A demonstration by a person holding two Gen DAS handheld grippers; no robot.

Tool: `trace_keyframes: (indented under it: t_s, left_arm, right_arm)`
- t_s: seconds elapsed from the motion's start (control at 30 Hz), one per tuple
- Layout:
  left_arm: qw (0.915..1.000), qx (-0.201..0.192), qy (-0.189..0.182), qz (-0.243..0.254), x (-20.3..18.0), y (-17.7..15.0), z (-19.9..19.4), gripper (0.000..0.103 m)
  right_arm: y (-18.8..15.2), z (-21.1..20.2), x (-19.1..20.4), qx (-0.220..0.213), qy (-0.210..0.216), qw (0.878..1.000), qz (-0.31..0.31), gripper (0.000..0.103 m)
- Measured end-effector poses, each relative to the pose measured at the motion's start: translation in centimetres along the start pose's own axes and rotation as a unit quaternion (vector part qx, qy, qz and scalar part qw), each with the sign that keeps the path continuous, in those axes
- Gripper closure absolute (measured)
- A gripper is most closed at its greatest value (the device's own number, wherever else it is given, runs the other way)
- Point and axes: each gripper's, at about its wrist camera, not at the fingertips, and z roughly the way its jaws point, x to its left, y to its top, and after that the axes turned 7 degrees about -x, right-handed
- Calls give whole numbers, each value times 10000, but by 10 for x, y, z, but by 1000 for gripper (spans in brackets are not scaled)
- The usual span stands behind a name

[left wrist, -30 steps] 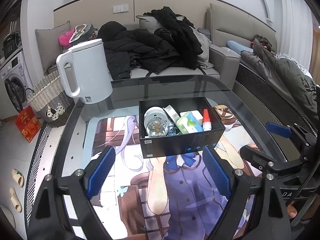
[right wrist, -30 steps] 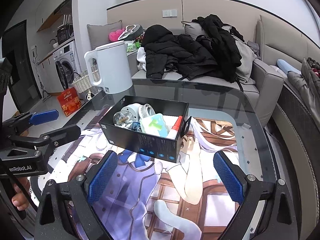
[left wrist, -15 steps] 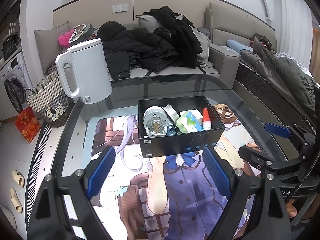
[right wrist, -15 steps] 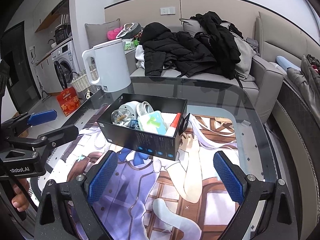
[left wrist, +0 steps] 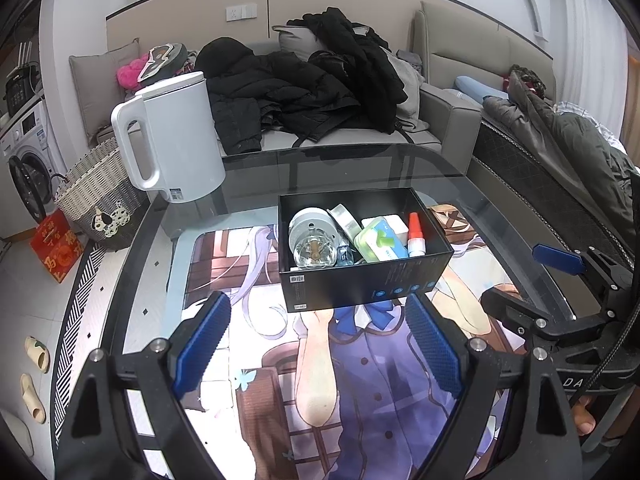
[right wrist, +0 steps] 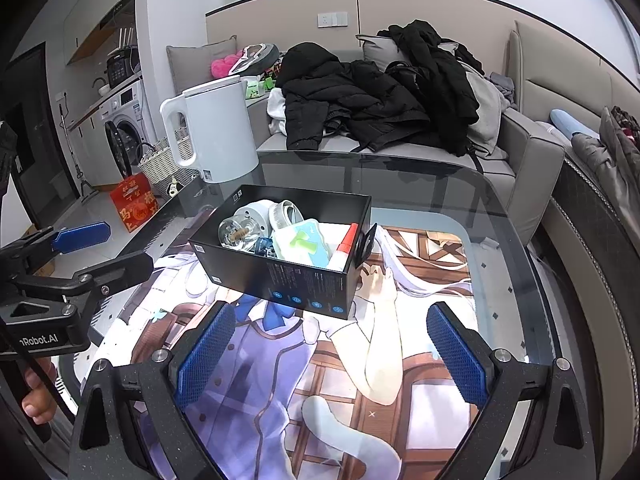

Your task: Organize rigid objects

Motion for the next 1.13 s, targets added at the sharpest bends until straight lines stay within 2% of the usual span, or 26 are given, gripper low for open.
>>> trace_keyframes:
  t_s: [1.13]
  left_arm:
    - [10000, 39, 54, 41, -1, -4, 1, 13]
  right_arm:
    - [-3, -1, -1, -29, 38, 10000, 15, 5]
